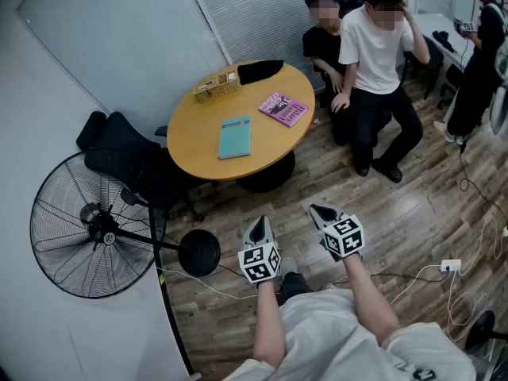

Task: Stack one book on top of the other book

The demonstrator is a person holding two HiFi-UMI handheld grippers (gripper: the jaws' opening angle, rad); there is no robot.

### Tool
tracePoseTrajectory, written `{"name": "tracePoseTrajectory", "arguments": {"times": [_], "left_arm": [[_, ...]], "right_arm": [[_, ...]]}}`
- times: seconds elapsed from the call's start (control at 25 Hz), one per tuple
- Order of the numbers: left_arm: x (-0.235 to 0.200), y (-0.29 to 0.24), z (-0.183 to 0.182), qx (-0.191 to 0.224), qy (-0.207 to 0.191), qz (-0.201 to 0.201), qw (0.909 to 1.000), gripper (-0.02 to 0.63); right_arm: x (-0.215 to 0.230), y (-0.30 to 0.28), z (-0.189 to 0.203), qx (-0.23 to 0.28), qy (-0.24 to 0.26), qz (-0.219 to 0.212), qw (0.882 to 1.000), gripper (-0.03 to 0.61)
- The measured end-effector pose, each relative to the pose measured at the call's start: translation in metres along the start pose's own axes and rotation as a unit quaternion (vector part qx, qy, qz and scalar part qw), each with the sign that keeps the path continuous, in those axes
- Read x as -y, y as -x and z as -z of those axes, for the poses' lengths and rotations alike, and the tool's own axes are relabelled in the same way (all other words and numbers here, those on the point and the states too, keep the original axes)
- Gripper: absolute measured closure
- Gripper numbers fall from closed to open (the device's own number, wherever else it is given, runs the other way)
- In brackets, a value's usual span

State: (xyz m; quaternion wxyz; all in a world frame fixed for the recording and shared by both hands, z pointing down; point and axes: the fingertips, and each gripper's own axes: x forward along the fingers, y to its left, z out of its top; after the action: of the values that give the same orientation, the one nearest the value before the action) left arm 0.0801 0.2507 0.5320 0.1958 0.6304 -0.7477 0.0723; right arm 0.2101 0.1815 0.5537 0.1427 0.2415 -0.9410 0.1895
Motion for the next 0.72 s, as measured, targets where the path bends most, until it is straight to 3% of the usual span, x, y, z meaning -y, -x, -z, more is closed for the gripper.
{"name": "tracePoseTrajectory", "arguments": {"times": [0.4, 0.72], "left_arm": [[-0.023, -0.027, -0.026, -0.001, -0.038, 0.018, 0.9991, 0.586], [-0.069, -0.061, -0.04, -0.013, -0.031, 0.034, 0.9988, 0.586]], "right_arm": [[-0.001, -0.04, -0.02, 0.008, -0.002, 0.0, 1.0, 0.56], [-0.007, -0.086, -0.035, 0.01, -0.025, -0.002, 1.0, 0.56]]}}
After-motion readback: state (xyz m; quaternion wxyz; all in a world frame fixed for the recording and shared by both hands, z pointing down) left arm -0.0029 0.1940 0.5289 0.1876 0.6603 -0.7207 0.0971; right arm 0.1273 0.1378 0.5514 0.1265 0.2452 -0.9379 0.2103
